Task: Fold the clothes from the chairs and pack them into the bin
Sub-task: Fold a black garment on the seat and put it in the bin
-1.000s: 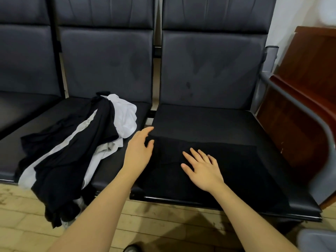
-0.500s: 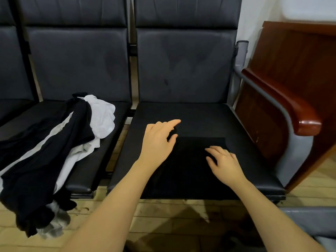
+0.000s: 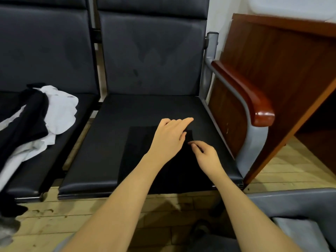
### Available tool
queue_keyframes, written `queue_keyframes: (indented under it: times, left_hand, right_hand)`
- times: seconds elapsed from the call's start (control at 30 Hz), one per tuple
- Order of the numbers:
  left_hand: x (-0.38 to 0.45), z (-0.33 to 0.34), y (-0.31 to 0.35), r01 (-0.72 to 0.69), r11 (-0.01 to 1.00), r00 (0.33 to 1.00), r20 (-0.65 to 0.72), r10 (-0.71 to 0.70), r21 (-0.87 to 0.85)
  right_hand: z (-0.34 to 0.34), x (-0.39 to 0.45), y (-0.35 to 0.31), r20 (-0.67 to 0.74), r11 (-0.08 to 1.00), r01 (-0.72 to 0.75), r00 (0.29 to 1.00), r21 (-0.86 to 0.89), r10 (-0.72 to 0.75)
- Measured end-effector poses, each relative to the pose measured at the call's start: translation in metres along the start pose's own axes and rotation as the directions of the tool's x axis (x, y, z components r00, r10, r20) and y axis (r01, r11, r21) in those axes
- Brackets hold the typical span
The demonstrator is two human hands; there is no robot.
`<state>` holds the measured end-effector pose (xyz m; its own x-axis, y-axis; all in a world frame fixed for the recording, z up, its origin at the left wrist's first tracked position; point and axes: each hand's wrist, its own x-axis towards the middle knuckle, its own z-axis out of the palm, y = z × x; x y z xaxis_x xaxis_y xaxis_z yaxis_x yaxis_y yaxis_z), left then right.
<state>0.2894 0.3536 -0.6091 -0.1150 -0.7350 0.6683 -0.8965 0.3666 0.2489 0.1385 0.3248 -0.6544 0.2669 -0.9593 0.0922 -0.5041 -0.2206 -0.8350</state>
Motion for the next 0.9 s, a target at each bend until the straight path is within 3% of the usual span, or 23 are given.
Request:
queue_keyframes:
  times: [0.07,0.17,0.3,0.37,0.43,0.5,0.57,0.67,0.8,0.9]
  left_hand:
    - [0.004,0.003,0.008,0.082,0.991,0.99,0.124,-0.069,-0.102]
    - [0.005,0.005,0.006,0.34,0.897,0.889,0.406,-0.21,-0.281]
    - [-0.006,0.003,-0.013,0.448,0.811,0.891,0.255,-0.375,-0.375]
    - [-0.012,0.0,-0.024,0.505,0.765,0.861,0.176,-0.476,-0.399]
    - [-0.018,-0.004,-0.034,0.527,0.787,0.847,0.123,-0.517,-0.32]
    - [-0.026,-0.006,-0.044,0.48,0.867,0.876,0.134,-0.464,-0.134]
    - [-0.034,-0.005,-0.052,0.417,0.907,0.872,0.259,-0.415,0.05]
    - [-0.046,-0.004,-0.062,0.357,0.923,0.843,0.375,-0.385,0.144]
    - [-0.043,-0.008,-0.074,0.33,0.938,0.907,0.24,-0.345,0.101]
    - [-0.039,-0.006,-0.079,0.294,0.954,0.951,0.083,-0.298,0.05]
  right_hand:
    - [-0.004,0.0,0.001,-0.062,0.999,-0.006,0.998,0.035,0.009]
    - [-0.003,0.002,0.003,-0.096,0.998,-0.037,0.995,0.042,0.041]
    - [0.004,0.008,-0.001,-0.109,0.996,-0.091,0.99,-0.017,0.088]
    - [0.006,0.012,-0.007,-0.156,0.993,-0.117,0.981,-0.019,0.113]
    - [0.007,0.017,-0.015,-0.212,0.992,-0.126,0.97,-0.019,0.119]
    - [0.011,0.025,-0.023,-0.267,0.991,-0.133,0.956,-0.015,0.125]
    - [0.018,0.033,-0.027,-0.298,0.984,-0.162,0.945,-0.071,0.134]
    - [0.03,0.042,-0.026,-0.299,0.958,-0.229,0.939,-0.172,0.171]
    - [0.036,0.049,-0.023,-0.338,0.974,-0.178,0.933,-0.142,0.121]
    - [0.035,0.05,-0.026,-0.474,0.987,-0.096,0.88,-0.127,0.024]
